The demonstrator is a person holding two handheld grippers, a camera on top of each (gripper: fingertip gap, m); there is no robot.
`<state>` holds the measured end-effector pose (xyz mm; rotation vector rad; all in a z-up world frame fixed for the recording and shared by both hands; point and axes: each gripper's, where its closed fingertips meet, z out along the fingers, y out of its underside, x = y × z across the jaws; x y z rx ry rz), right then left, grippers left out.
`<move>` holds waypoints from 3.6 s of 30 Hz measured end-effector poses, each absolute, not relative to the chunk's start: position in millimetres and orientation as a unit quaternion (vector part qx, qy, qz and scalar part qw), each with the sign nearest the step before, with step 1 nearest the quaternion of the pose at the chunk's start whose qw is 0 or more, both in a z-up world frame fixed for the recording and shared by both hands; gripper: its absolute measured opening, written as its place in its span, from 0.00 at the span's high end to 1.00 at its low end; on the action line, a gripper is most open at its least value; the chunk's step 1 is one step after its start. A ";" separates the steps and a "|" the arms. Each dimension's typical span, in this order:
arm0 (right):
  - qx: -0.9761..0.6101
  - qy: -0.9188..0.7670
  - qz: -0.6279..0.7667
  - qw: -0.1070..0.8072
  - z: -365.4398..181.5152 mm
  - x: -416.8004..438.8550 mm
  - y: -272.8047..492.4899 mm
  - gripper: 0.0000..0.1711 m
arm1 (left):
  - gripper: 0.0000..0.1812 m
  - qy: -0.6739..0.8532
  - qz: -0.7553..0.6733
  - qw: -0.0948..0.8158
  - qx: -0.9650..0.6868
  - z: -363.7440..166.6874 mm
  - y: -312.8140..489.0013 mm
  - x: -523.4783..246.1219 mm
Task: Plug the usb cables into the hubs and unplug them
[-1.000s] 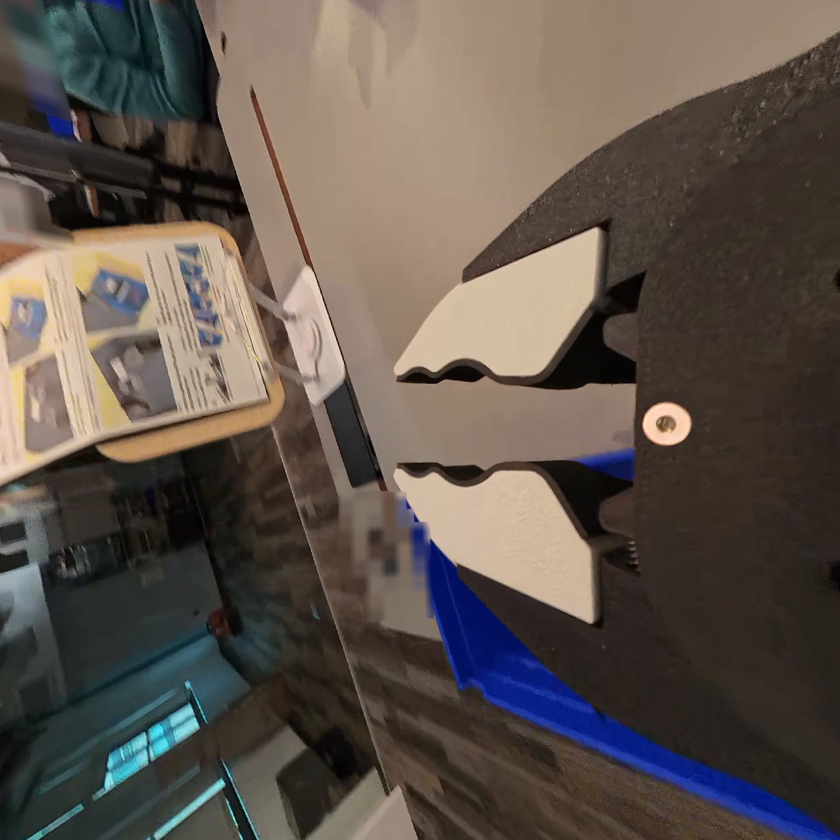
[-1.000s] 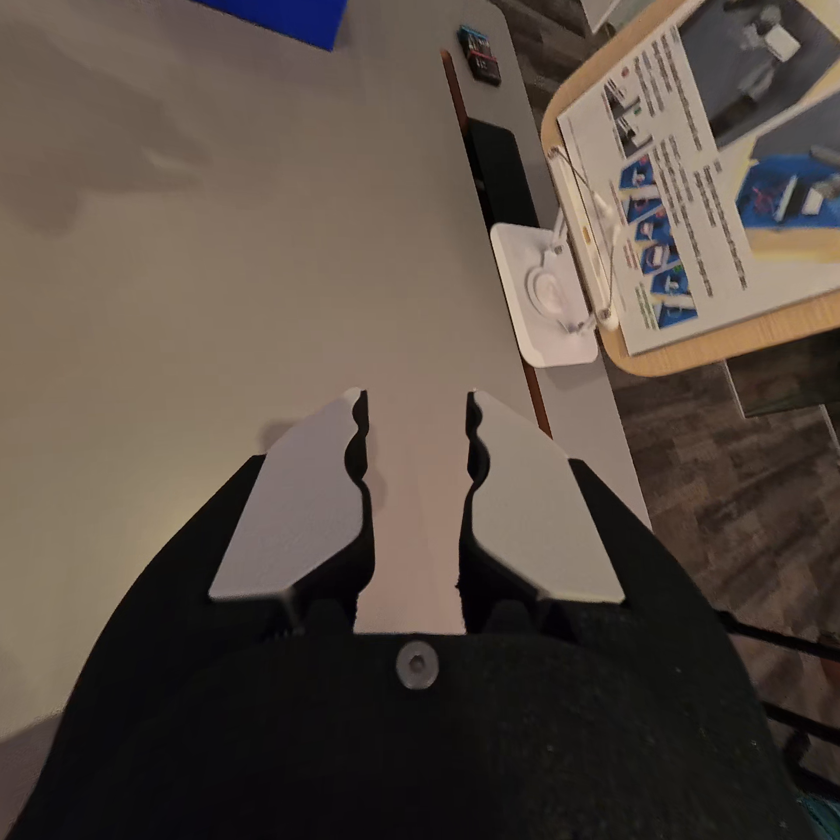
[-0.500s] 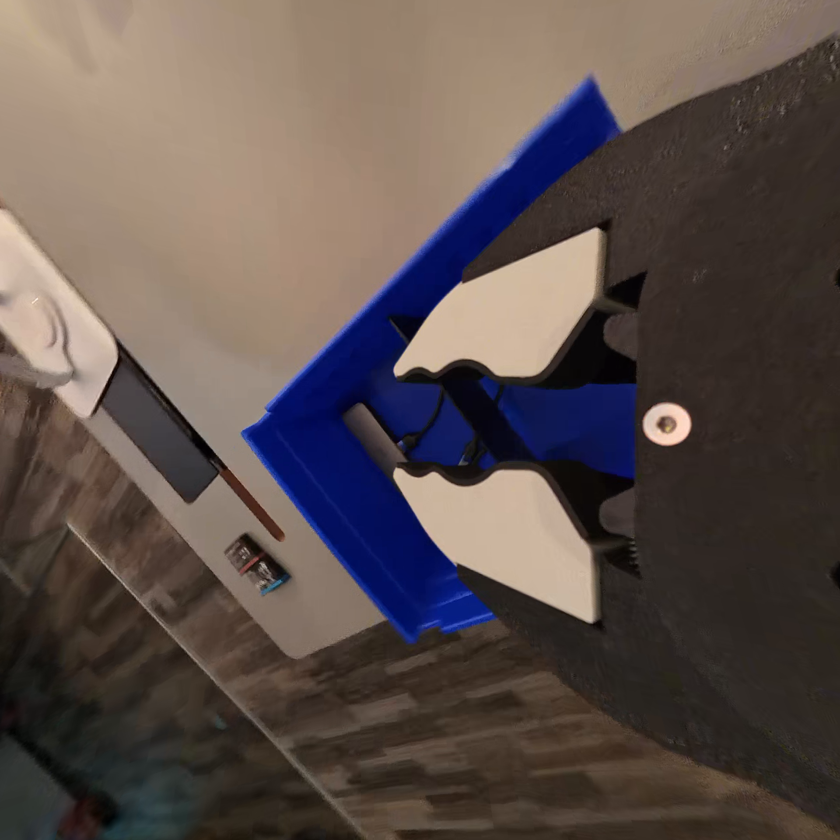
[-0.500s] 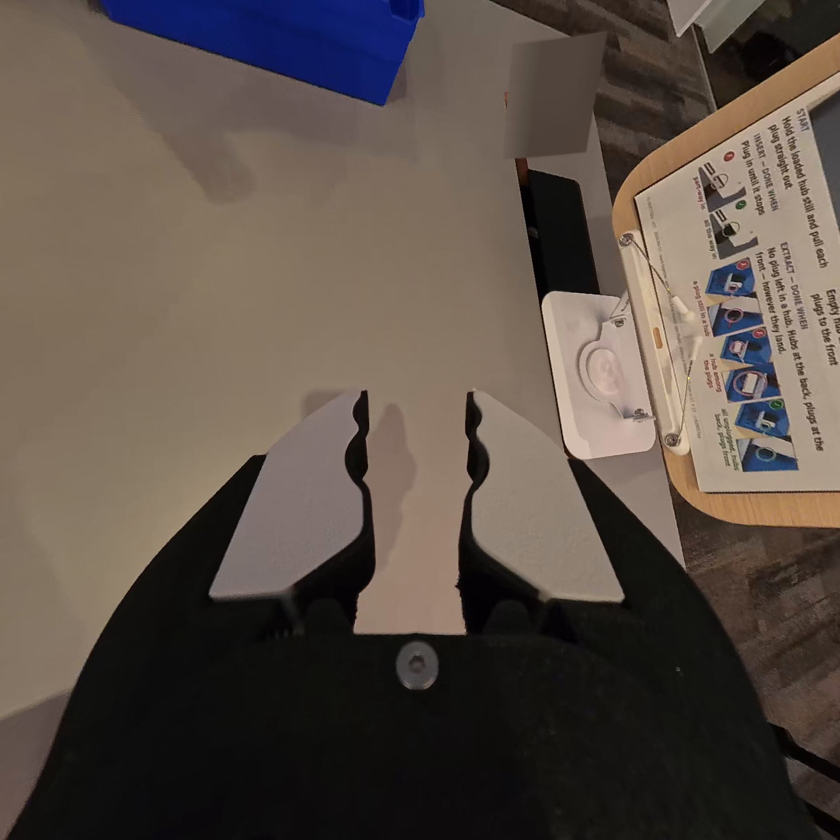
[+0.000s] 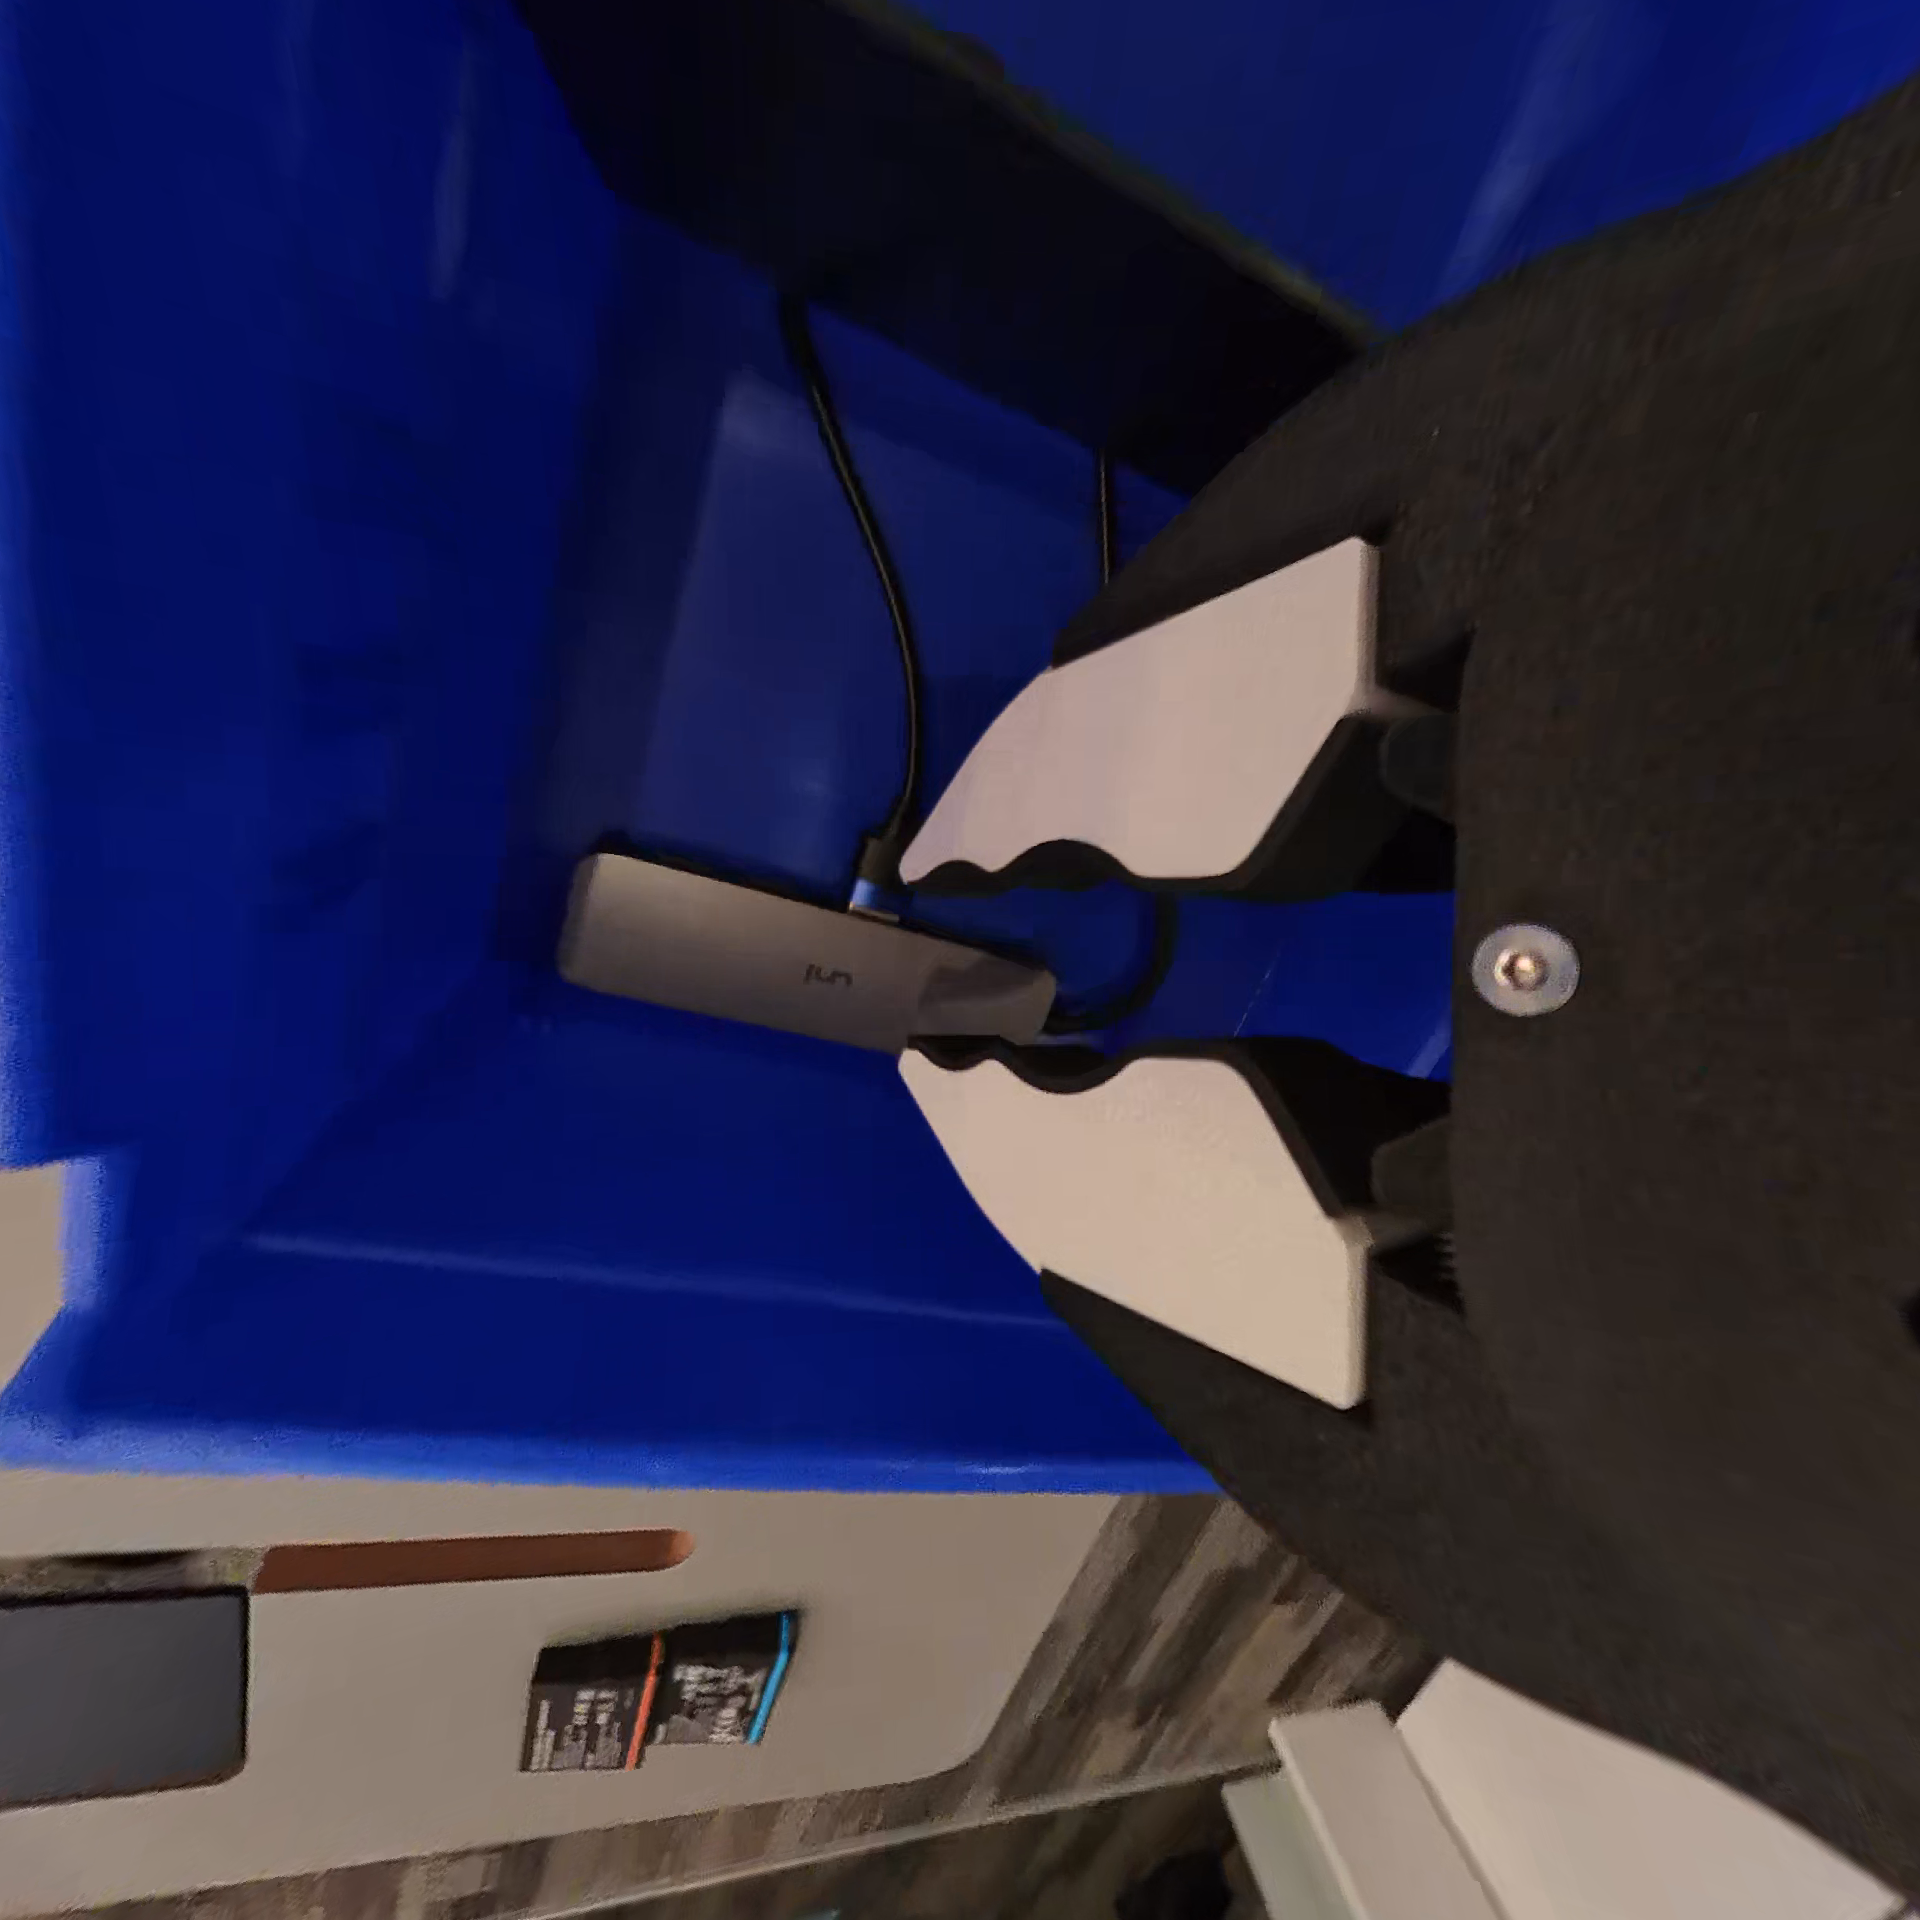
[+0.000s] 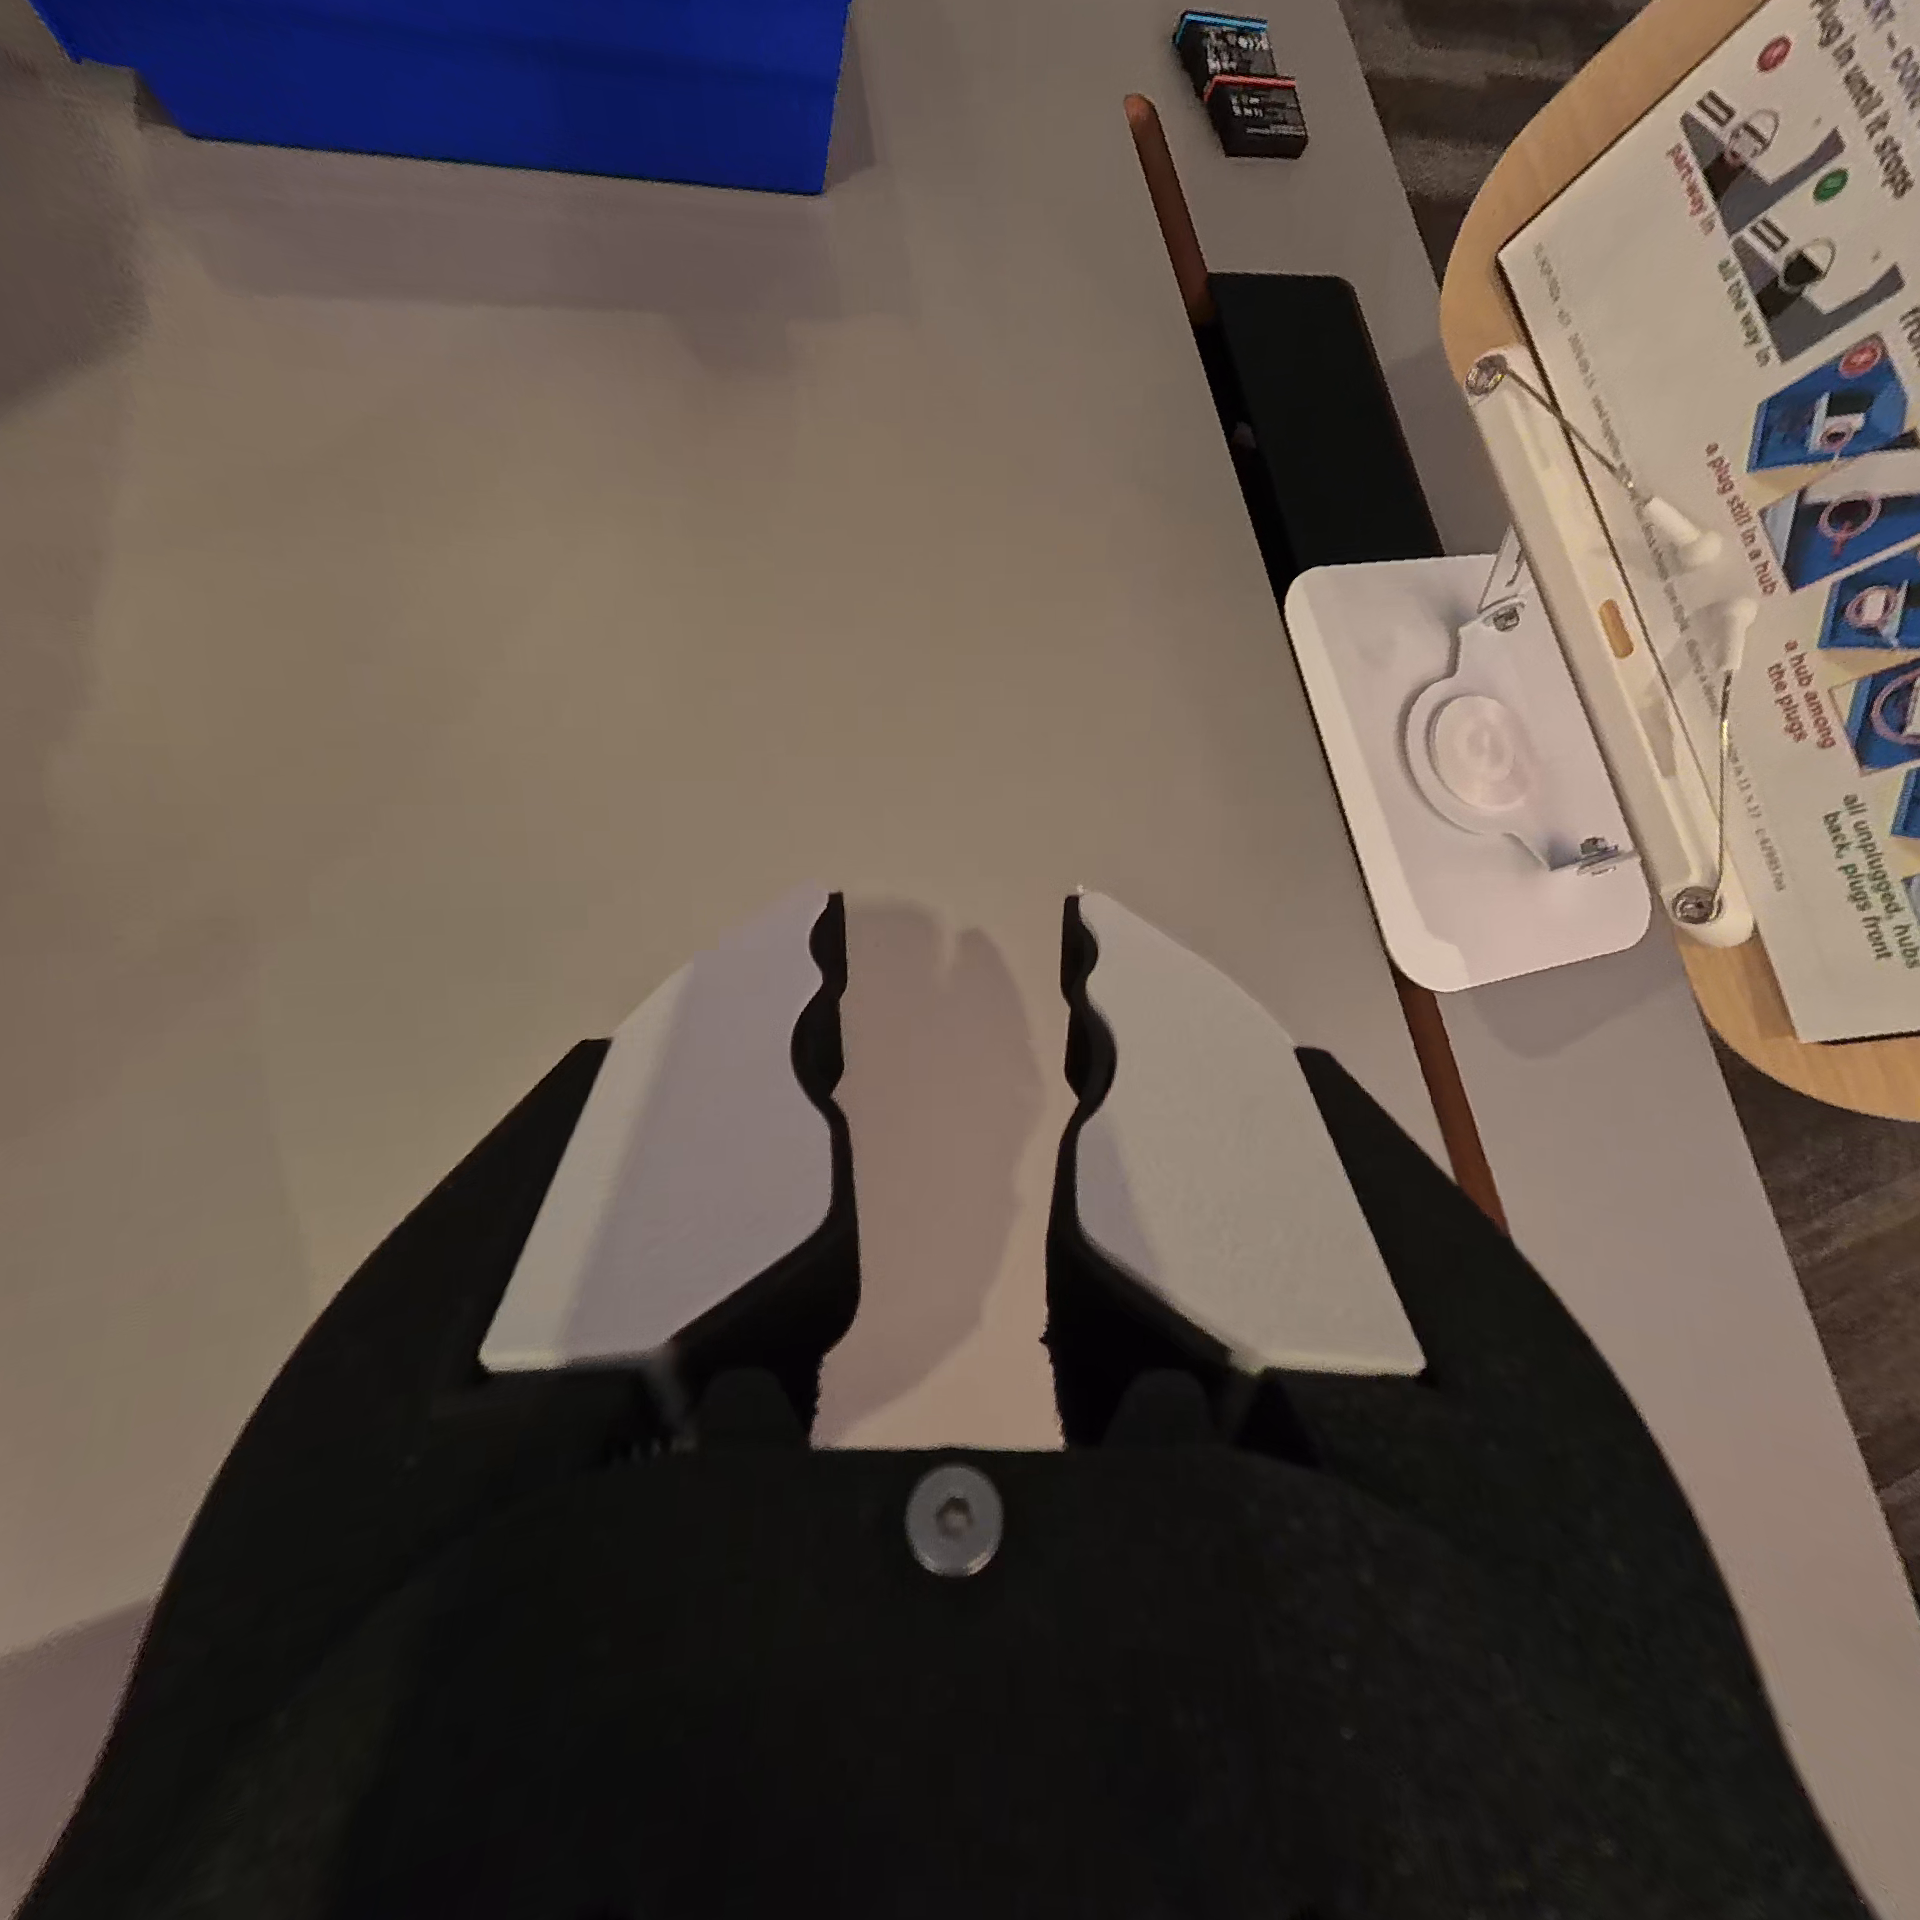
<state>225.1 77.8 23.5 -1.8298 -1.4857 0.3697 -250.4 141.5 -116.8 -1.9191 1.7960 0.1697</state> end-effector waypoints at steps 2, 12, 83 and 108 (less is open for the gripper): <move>-0.719 -0.570 0.152 0.368 21.1 226.8 79.4 0.78 | 0.87 0.671 0.077 0.245 -0.695 -122.6 150.1 -252.3; -0.718 -0.552 0.199 0.373 19.8 212.1 86.9 0.80 | 0.86 0.714 0.100 0.173 -0.671 -139.3 162.1 -256.9; -0.694 -0.600 0.258 0.303 -8.0 182.9 64.9 0.83 | 0.82 0.709 0.066 0.029 -0.702 -154.6 146.5 -269.5; -0.668 -0.559 0.303 0.385 -5.6 171.8 76.3 0.84 | 0.83 0.640 0.174 0.168 -0.729 -58.5 153.6 -271.9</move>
